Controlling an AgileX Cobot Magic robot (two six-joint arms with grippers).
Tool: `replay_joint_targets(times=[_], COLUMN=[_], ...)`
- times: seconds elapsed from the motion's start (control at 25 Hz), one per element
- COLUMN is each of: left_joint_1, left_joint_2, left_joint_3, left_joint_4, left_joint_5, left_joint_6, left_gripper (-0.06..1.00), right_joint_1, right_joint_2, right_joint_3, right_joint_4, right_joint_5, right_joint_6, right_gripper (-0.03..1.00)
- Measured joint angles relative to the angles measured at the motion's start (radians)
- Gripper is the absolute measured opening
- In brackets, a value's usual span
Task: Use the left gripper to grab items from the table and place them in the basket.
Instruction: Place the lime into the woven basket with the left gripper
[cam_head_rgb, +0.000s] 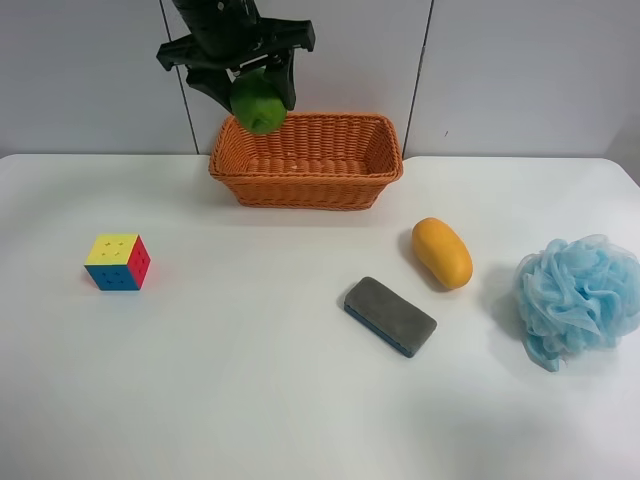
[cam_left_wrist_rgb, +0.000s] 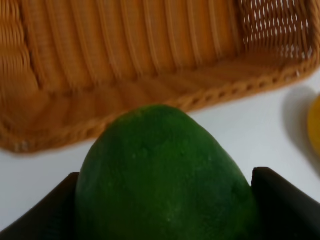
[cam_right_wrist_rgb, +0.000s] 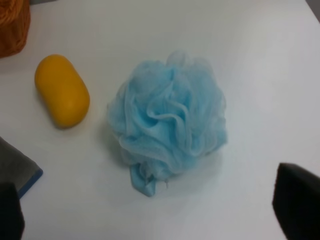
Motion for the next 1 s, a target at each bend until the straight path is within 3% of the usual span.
replay_joint_targets(times=[0.28, 0.88, 0.92, 1.0], left_joint_1=[0.0, 0.046, 0.049, 0.052], left_joint_2=[0.216, 0.379, 0.379, 0.379], left_joint_3=[-0.195, -0.199, -0.199, -0.201], left_joint_4=[0.024, 0.035, 0.032, 0.023], left_joint_5=[-0.066, -0.303, -0.314, -0.325], left_joint_6=[0.076, 0.179, 0.179, 0.18], left_gripper=[0.63, 0.63, 0.67, 0.85], right_joint_1=[0.0, 0.0, 0.0, 0.0], right_joint_2=[0.0, 0.0, 0.0, 0.0], right_joint_3=[0.0, 0.0, 0.0, 0.0], right_joint_4=[0.0, 0.0, 0.0, 0.0], right_joint_5=[0.0, 0.0, 0.0, 0.0], right_joint_6=[0.0, 0.0, 0.0, 0.0], right_gripper=[0.99, 0.99, 0.99, 0.99])
